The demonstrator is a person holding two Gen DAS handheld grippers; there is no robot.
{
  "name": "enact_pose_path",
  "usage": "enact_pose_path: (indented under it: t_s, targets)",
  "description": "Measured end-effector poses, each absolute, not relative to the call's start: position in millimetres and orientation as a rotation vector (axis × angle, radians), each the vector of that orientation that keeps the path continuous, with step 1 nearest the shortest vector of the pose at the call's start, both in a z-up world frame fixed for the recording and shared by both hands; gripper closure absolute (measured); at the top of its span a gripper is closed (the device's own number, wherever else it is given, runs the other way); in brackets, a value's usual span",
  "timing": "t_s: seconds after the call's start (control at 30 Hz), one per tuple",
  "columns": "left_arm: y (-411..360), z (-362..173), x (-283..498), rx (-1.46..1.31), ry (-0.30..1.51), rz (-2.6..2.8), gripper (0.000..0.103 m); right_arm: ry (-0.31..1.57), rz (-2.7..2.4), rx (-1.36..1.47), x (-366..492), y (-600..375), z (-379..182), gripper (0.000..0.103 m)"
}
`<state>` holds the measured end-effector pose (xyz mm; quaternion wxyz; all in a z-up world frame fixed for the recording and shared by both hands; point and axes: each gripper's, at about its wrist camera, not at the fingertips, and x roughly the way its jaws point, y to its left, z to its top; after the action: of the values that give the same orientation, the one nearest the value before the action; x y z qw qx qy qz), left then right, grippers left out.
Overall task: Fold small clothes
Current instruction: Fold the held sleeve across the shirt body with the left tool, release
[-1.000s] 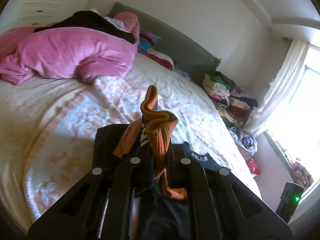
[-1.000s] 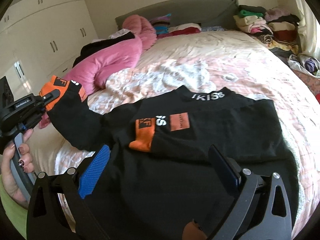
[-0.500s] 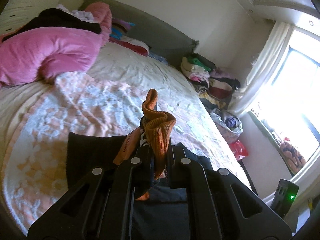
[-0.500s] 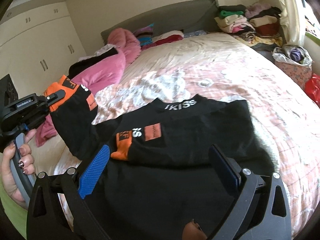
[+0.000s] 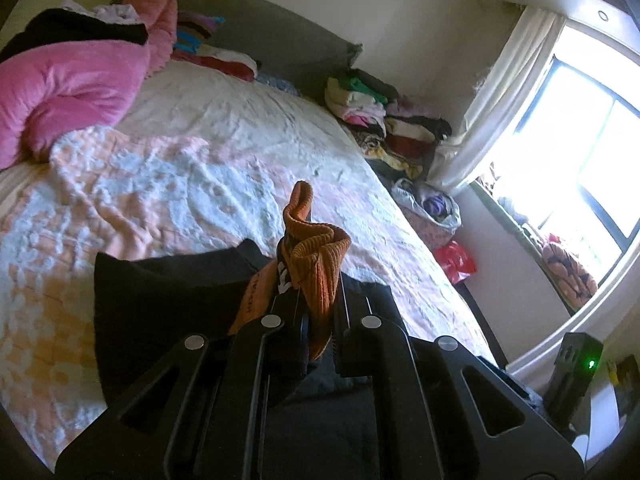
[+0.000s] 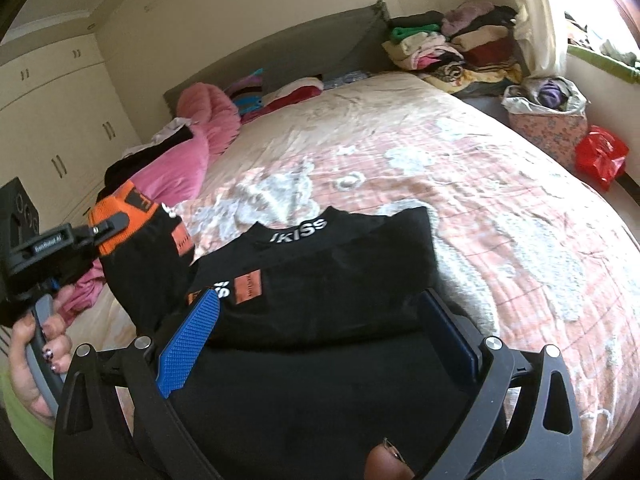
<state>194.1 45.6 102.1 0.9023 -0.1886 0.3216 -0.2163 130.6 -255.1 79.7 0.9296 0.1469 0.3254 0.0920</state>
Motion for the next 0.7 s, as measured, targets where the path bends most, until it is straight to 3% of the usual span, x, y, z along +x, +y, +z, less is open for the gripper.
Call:
enact_pose_path:
  t_s: [0.7]
  targets:
    - [-15.4,26.5,202.8,-0.267,0.887,-0.628,0.097,0.699,0.127,0.32,138.9,-270.7,61.1,0.005]
